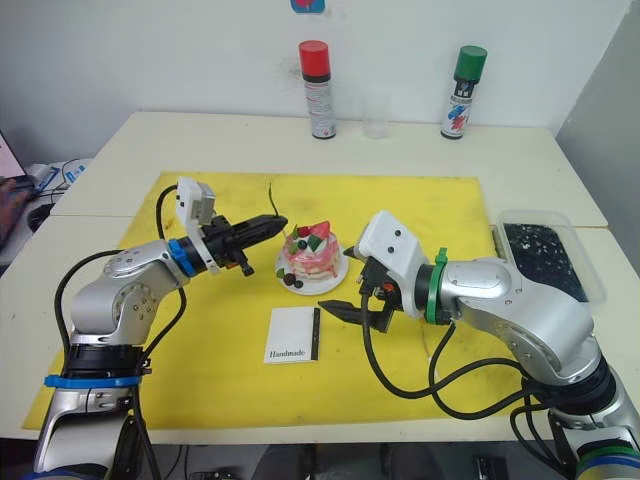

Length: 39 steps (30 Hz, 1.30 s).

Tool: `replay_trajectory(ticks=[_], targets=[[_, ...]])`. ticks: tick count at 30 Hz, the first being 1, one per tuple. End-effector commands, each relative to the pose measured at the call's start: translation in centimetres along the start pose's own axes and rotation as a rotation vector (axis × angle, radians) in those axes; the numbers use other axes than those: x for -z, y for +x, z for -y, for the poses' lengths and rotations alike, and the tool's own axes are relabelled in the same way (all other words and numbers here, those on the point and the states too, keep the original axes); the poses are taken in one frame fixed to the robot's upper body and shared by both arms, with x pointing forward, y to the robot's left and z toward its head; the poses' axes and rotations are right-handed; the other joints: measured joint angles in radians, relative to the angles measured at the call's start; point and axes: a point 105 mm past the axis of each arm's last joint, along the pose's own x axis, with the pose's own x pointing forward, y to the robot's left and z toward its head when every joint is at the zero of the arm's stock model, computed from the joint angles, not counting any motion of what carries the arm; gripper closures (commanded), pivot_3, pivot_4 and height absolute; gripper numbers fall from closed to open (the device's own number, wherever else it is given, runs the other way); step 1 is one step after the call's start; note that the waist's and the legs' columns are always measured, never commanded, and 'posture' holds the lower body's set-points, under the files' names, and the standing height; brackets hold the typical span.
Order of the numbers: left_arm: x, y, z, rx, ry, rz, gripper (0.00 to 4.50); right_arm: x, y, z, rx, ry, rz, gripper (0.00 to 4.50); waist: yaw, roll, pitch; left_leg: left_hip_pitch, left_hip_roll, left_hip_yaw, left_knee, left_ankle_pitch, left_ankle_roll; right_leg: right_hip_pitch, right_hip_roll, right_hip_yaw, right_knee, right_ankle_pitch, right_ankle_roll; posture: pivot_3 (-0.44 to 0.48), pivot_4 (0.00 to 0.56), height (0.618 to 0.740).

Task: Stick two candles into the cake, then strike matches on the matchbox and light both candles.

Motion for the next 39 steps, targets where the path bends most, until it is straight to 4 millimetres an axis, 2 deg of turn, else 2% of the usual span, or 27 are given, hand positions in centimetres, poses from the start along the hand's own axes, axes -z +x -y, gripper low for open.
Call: replay_trajectory(ticks=[1, 17, 21, 39], targets=[[-1.7, 0.1, 0.6, 0.026, 0.062, 0.041, 4.5, -0.8, -0.4, -0.2, 0.004, -0.035, 0.027, 0.03, 0.0, 0.0, 0.0, 0.0, 0.0, 0.0, 0.0, 0.0, 0.0, 0.0, 0.0, 0.0, 0.0, 0.0, 0.0, 0.0, 0.15, 0.74], [-2.6, -0.3, 1.2, 0.062, 0.091, 0.036, 4.5, -0.6, -0.4, -0.2, 0.001, -0.034, 0.021, 0.03, 0.0, 0.0, 0.0, 0.0, 0.0, 0.0, 0.0, 0.0, 0.0, 0.0, 0.0, 0.0, 0.0, 0.0, 0.0, 0.0, 0.15, 0.74], [-2.3, -0.1, 1.5, 0.069, 0.093, 0.03, 4.5, -0.7, -0.4, -0.2, -0.001, -0.037, 0.022, 0.03, 0.0, 0.0, 0.0, 0.0, 0.0, 0.0, 0.0, 0.0, 0.0, 0.0, 0.0, 0.0, 0.0, 0.0, 0.0, 0.0, 0.15, 0.74], [-0.9, -0.1, 0.2, 0.005, 0.117, 0.019, 4.5, -0.7, -0.4, -0.3, 0.0, -0.034, 0.025, 0.03, 0.0, 0.0, 0.0, 0.0, 0.0, 0.0, 0.001, 0.0, 0.0, 0.001, 0.0, 0.0, 0.0, 0.0, 0.0, 0.0, 0.15, 0.74]])
